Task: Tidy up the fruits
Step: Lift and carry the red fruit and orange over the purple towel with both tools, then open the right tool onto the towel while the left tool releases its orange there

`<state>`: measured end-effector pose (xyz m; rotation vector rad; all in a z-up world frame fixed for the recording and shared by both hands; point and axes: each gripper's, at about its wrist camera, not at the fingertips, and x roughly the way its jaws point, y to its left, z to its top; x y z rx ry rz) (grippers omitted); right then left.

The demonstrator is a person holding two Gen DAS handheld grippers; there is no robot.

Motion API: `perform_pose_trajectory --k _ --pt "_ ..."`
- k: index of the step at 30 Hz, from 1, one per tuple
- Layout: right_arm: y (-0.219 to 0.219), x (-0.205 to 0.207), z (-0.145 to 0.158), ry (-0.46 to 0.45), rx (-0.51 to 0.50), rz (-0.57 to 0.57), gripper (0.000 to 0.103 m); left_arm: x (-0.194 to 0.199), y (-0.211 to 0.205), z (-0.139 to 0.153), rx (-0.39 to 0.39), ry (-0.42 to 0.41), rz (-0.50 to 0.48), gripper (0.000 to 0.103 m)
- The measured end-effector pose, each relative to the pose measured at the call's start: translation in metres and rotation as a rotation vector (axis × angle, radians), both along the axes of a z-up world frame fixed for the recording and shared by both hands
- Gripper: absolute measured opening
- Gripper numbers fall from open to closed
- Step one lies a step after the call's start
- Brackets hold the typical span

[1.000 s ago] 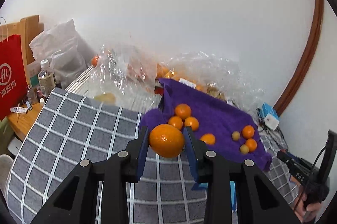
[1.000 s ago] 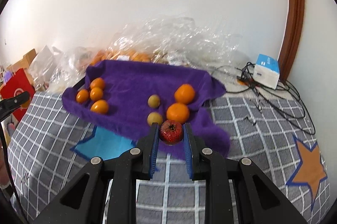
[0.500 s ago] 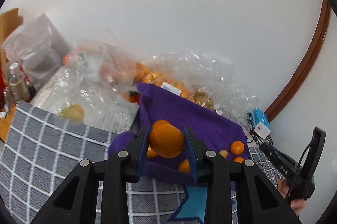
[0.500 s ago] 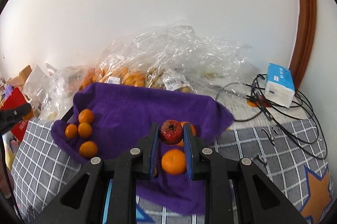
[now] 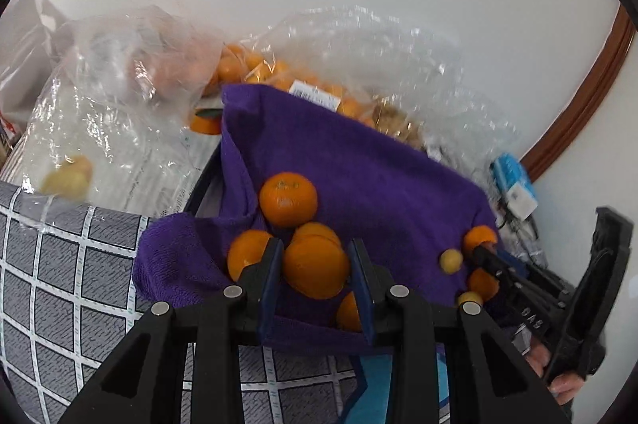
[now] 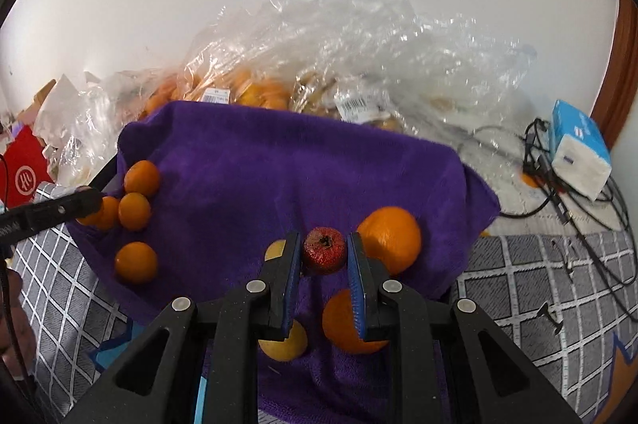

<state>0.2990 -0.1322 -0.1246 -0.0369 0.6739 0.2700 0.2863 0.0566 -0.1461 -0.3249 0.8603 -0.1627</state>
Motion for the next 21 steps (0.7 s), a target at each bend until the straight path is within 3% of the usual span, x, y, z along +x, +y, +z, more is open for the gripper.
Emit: perform_pose_trajectory --k 8,21 --pt "0.003 0.006 -0.011 0.022 -0.026 -0.010 0.023 0.000 -0.011 -0.006 0.046 -0.018 -0.020 0.032" --pt "0.005 -0.001 -0.013 -0.018 -0.033 -0.025 0.023 0.001 -0.012 -0.017 0.036 -0.003 -0.032 0.032"
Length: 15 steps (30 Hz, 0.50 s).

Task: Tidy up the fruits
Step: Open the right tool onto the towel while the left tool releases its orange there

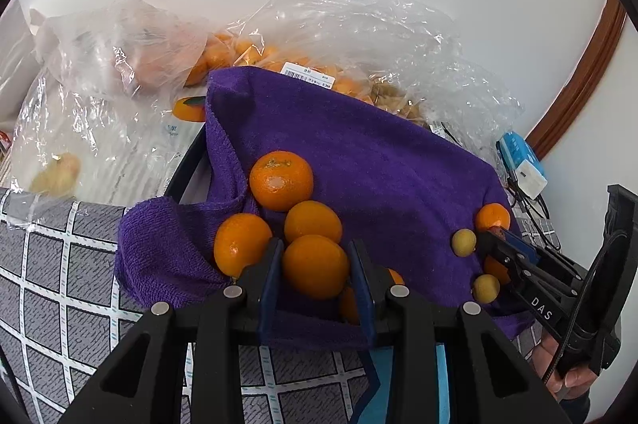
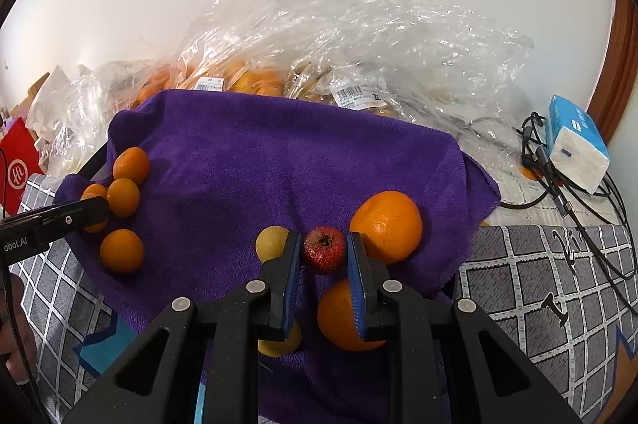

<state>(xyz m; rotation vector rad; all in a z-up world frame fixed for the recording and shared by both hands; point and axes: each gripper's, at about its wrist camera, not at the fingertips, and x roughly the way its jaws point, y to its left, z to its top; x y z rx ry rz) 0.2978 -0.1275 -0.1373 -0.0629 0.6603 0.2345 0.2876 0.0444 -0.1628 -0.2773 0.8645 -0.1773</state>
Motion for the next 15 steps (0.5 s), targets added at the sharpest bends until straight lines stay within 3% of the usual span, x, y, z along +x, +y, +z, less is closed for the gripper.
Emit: perform_pose_trajectory --k 9,12,15 --pt "-0.0002 -0.0048 -0.0015 -0.026 0.014 -0.014 0.024 -0.0033 -0.0040 0.0004 0.023 -0.018 0.003 0.032" --pt "0.0018 -0.0059 -0.0021 -0.034 0.002 -0.018 0.026 -0.0038 -0.0020 0.0016 -0.001 -0.018 -0.003 0.032" --pt "0.0035 -0.0068 -0.0022 -0.039 -0.001 -0.016 0.032 -0.0058 0.0023 0.0049 -0.041 -0.021 -0.008 0.040"
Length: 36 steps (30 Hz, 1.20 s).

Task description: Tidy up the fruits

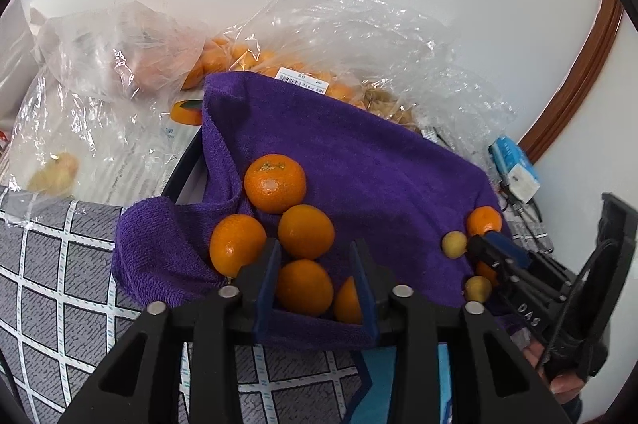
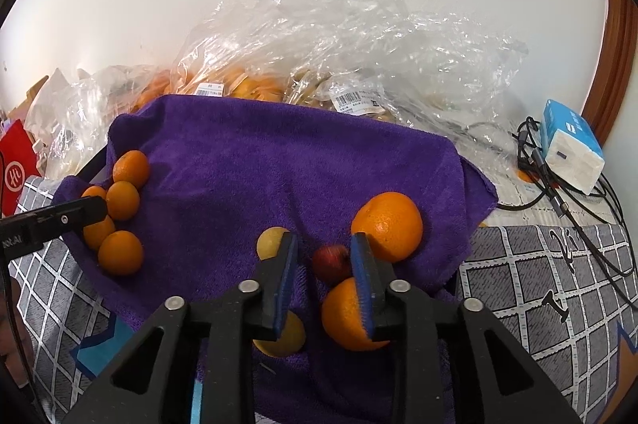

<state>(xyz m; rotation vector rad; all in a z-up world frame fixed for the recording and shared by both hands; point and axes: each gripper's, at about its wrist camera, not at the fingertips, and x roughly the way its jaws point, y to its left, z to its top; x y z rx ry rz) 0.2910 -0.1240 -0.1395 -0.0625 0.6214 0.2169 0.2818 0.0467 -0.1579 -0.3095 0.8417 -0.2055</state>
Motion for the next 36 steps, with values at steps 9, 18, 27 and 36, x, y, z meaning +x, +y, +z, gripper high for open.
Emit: perform_pose_trajectory --k 9,18,27,36 --pt "-0.004 -0.002 0.012 -0.017 0.010 -0.016 0.040 -0.008 0.000 0.012 -0.029 -0.057 -0.025 0.053" --pt "-0.019 -0.027 0.033 0.026 0.037 -0.111 0.046 -0.024 -0.003 0.033 -0.001 -0.147 -0.005 0.063" --pt "-0.038 -0.101 0.054 0.032 0.061 -0.182 0.046 -0.058 -0.016 0.065 0.150 -0.188 0.040 0.068" --pt "-0.052 -0.169 0.062 -0.004 0.092 -0.192 0.074 -0.149 -0.013 0.087 0.232 -0.225 0.059 0.082"
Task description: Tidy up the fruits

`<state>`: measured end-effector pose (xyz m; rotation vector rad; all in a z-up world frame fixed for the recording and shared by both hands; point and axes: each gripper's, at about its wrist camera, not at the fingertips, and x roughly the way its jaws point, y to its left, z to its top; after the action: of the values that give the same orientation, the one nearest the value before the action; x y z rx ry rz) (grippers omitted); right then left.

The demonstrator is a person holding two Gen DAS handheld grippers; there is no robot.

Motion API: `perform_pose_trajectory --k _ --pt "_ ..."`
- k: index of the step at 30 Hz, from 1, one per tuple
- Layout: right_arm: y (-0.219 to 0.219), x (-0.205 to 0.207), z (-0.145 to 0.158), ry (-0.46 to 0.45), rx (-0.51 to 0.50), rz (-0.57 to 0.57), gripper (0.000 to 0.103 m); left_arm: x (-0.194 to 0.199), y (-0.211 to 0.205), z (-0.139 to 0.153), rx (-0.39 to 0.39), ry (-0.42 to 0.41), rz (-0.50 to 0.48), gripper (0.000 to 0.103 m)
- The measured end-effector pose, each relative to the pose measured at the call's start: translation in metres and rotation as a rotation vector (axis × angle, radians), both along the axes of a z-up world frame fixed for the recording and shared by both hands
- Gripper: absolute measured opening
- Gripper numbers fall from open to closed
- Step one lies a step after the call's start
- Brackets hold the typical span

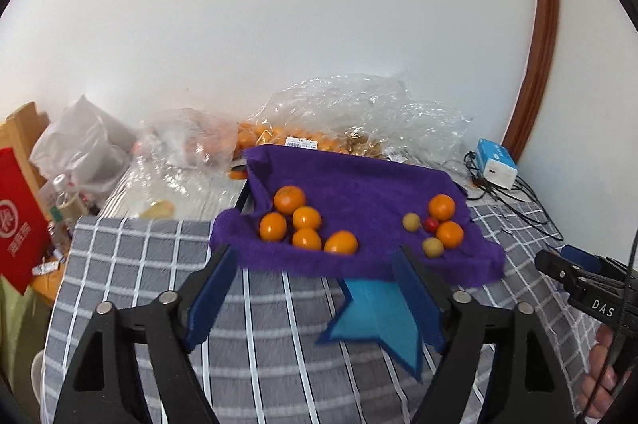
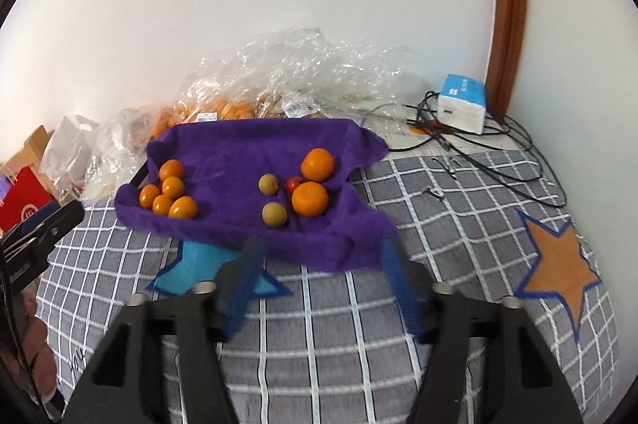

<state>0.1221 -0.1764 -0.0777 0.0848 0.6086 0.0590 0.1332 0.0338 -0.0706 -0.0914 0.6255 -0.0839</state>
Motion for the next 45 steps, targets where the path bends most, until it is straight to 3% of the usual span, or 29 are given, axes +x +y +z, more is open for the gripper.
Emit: perform_pose_trajectory --k 6,12,20,45 --pt "-0.001 -0.049 0.007 -0.084 -0.024 0.007 0.093 -0.050 -0.005 0.015 -0.013 -0.037 0.015 0.098" --pt "-0.009 -0.089 0.009 -0.120 -0.016 -0.007 0.099 -0.082 -0.024 0.025 0.053 -0.065 0.028 0.102" --pt "-0.022 -0.115 0.014 -0.142 -0.008 -0.035 0.100 -0.099 -0.039 0.033 0.082 -0.083 0.024 0.102" --pt "-0.027 -0.118 0.009 -0.136 -0.020 -0.057 0.100 -0.097 -0.045 0.025 0.084 -0.058 0.024 0.102"
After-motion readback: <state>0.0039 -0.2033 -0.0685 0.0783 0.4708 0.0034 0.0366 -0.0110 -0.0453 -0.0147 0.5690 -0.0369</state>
